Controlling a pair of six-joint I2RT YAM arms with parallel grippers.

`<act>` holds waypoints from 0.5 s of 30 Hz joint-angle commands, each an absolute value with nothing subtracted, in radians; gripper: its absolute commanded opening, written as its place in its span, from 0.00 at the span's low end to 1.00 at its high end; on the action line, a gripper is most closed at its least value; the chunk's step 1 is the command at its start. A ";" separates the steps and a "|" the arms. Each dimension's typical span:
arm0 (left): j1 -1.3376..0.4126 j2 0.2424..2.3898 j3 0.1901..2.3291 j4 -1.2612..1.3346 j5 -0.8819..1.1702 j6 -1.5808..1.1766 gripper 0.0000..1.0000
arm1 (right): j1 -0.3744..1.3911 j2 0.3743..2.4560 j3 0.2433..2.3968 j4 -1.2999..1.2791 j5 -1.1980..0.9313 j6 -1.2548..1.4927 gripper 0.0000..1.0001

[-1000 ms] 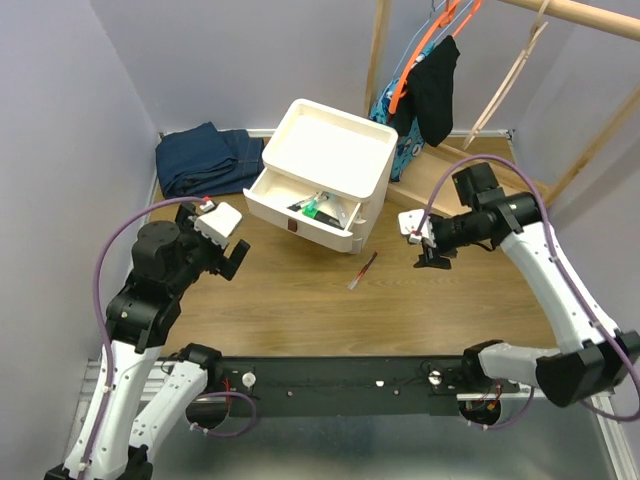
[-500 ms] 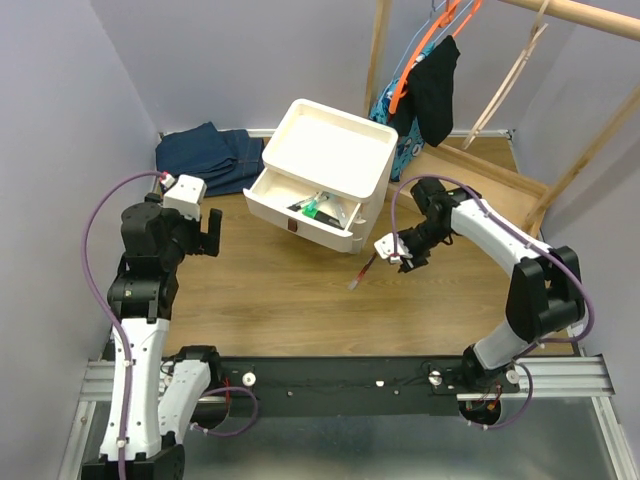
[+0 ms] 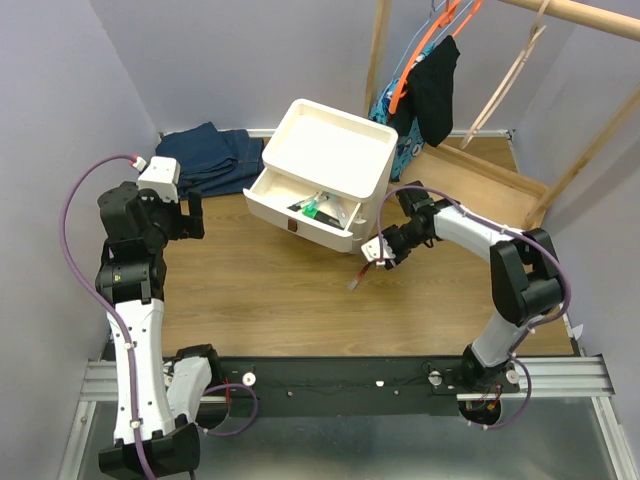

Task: Sort the stationery into containers
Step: Pick up the pen from the center of the board.

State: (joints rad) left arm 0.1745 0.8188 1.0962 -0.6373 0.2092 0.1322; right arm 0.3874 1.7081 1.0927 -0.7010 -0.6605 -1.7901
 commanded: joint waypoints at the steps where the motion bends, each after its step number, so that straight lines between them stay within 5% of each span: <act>1: 0.227 0.830 1.127 -0.626 0.281 0.095 0.99 | 0.400 1.778 1.123 -0.641 -0.678 -1.772 0.49; 15: 0.267 0.854 1.147 -0.609 0.341 0.103 0.99 | 0.403 1.976 1.336 -0.926 -0.677 -1.813 0.48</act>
State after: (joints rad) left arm 0.2554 0.8532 1.1088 -0.6296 0.3008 0.1043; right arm 0.3958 1.9099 1.2636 -0.7723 -0.6640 -1.7859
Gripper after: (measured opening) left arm 0.985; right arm 0.488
